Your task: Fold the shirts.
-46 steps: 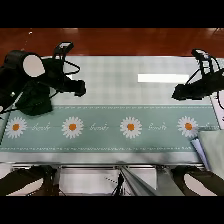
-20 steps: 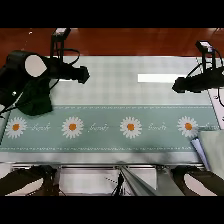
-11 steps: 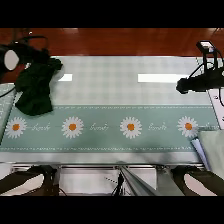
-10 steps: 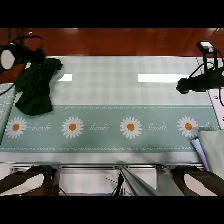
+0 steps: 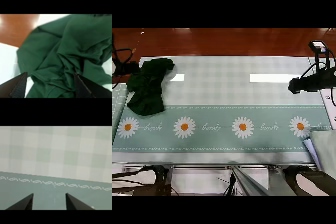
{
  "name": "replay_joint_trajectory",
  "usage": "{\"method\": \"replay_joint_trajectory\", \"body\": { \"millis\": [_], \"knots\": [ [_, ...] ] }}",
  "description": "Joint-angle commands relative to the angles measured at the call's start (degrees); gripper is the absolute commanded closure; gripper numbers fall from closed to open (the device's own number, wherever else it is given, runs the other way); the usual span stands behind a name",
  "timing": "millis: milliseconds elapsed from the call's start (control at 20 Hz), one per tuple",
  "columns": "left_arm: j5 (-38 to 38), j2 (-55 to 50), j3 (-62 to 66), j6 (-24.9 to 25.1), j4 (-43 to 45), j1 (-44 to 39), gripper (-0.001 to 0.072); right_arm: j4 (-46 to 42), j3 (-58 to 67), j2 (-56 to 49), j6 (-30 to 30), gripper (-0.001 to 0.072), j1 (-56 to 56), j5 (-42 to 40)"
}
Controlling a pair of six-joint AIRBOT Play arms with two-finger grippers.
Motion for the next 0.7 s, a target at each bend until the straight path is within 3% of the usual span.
{"method": "replay_joint_trajectory", "body": {
  "millis": [0,450,550,600,650],
  "knots": [
    [1.42,-5.55,0.09,-0.57,-1.03,0.7,-0.0013,0.11,-0.02,-0.02,0.46,0.0239,0.07,0.04],
    [5.38,-14.38,0.26,-0.5,-4.76,0.59,0.0,0.11,-0.02,-0.04,2.97,0.0239,0.07,0.24],
    [5.55,-14.97,1.33,-0.52,-4.76,0.74,0.0268,0.37,-0.02,-0.02,3.02,0.0239,0.07,0.61],
    [5.84,-15.02,1.64,-0.5,-4.74,0.79,0.0453,1.07,-0.02,-0.02,3.02,0.0239,0.07,1.42],
    [5.86,-14.99,1.84,-0.42,-4.74,0.76,0.0685,1.4,-0.02,-0.02,3.02,0.0239,0.07,2.27]
  ]
}}
